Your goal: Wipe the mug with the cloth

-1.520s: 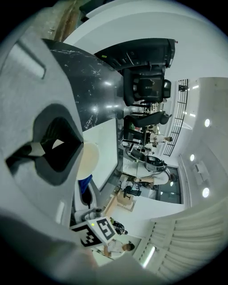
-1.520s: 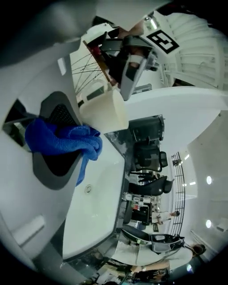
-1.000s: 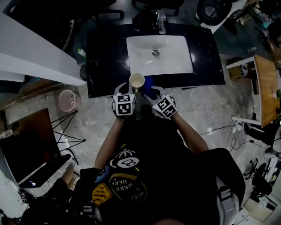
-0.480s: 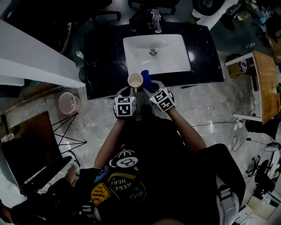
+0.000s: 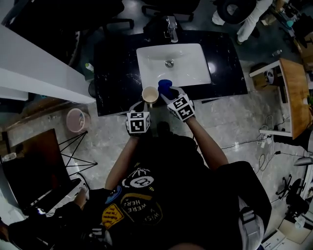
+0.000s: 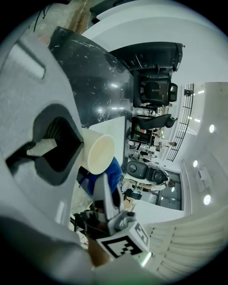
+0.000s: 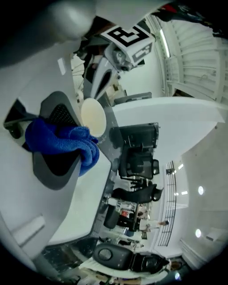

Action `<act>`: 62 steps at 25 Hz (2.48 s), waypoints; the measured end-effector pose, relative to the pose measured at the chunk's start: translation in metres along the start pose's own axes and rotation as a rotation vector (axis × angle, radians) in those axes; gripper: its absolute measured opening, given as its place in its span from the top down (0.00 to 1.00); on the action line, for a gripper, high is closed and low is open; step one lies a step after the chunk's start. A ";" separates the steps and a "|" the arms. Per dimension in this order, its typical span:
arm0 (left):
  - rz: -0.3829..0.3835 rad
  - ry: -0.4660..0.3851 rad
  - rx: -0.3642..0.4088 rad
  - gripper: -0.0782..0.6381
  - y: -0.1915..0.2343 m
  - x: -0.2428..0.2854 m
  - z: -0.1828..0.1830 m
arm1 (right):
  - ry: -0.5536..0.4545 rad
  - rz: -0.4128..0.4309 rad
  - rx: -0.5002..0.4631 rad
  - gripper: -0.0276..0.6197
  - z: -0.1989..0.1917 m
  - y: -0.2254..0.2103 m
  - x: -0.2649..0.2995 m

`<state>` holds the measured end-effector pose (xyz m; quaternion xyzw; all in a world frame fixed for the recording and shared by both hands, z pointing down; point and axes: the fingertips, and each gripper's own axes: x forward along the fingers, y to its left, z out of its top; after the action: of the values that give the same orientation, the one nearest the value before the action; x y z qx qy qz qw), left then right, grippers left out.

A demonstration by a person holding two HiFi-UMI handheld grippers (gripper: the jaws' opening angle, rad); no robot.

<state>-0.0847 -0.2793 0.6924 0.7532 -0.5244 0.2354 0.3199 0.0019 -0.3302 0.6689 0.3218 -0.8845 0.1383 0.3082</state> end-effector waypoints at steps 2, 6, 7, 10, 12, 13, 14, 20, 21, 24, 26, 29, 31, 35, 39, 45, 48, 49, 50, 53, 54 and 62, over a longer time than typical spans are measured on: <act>0.000 0.008 -0.007 0.88 0.000 0.001 -0.002 | 0.048 0.070 -0.045 0.76 -0.016 0.029 0.001; -0.011 0.008 -0.007 0.88 -0.001 0.002 -0.001 | 0.029 0.244 -0.058 0.76 -0.038 0.078 -0.013; -0.012 0.006 -0.008 0.88 0.000 0.002 0.000 | 0.006 0.243 -0.012 0.76 -0.039 0.072 -0.015; -0.010 0.001 -0.016 0.88 0.003 0.001 0.000 | -0.066 0.113 0.143 0.76 -0.024 0.019 -0.017; -0.008 -0.001 -0.015 0.88 0.003 0.001 0.000 | -0.103 0.044 0.152 0.76 -0.004 -0.006 -0.014; -0.009 0.000 -0.013 0.88 0.002 0.001 0.000 | -0.099 0.035 0.135 0.76 0.002 -0.010 -0.010; -0.012 0.002 -0.010 0.88 0.001 0.001 0.000 | -0.077 0.041 0.112 0.76 0.005 -0.007 -0.005; -0.041 0.005 -0.018 0.88 -0.002 0.003 0.001 | 0.019 0.232 0.003 0.76 -0.026 0.069 -0.013; -0.040 0.005 -0.015 0.88 -0.002 0.003 0.001 | 0.020 0.243 0.002 0.76 -0.030 0.072 -0.015; -0.036 0.001 -0.005 0.88 -0.001 0.000 0.002 | -0.027 0.119 0.087 0.76 -0.016 0.033 -0.017; -0.034 -0.003 -0.005 0.88 0.000 0.000 0.003 | -0.077 0.025 0.144 0.76 0.005 -0.002 -0.015; -0.036 -0.005 -0.007 0.88 -0.001 0.000 0.003 | -0.045 0.024 0.114 0.76 0.012 -0.014 -0.003; -0.041 -0.003 -0.005 0.88 -0.004 0.001 0.002 | 0.029 0.083 0.054 0.76 -0.006 0.007 0.002; -0.049 0.001 0.020 0.88 -0.006 0.002 0.003 | 0.115 0.223 -0.055 0.76 -0.049 0.069 0.001; -0.060 0.001 0.018 0.88 -0.009 -0.001 0.001 | 0.028 0.142 0.060 0.76 -0.031 0.040 -0.008; -0.076 0.014 0.028 0.88 -0.014 -0.001 -0.002 | 0.071 0.063 0.006 0.76 -0.012 0.010 0.004; -0.085 0.017 0.031 0.88 -0.017 -0.001 -0.002 | 0.105 0.210 -0.096 0.76 -0.032 0.064 -0.002; -0.088 0.016 0.029 0.88 -0.017 0.000 -0.002 | 0.105 0.268 -0.111 0.76 -0.041 0.080 -0.006; -0.089 0.014 0.026 0.88 -0.016 0.000 -0.001 | 0.106 0.316 -0.116 0.76 -0.051 0.092 -0.009; -0.079 0.007 0.019 0.88 -0.010 -0.002 0.000 | 0.100 0.296 -0.050 0.76 -0.068 0.081 -0.013; -0.076 0.003 0.019 0.88 -0.008 -0.002 0.000 | 0.076 0.240 -0.012 0.76 -0.062 0.064 -0.014; -0.084 0.002 -0.027 0.88 -0.003 -0.001 0.003 | 0.014 0.099 0.005 0.77 -0.008 0.025 0.007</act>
<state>-0.0821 -0.2806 0.6890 0.7700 -0.4950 0.2154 0.3402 -0.0149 -0.3113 0.6777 0.2774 -0.8967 0.1579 0.3065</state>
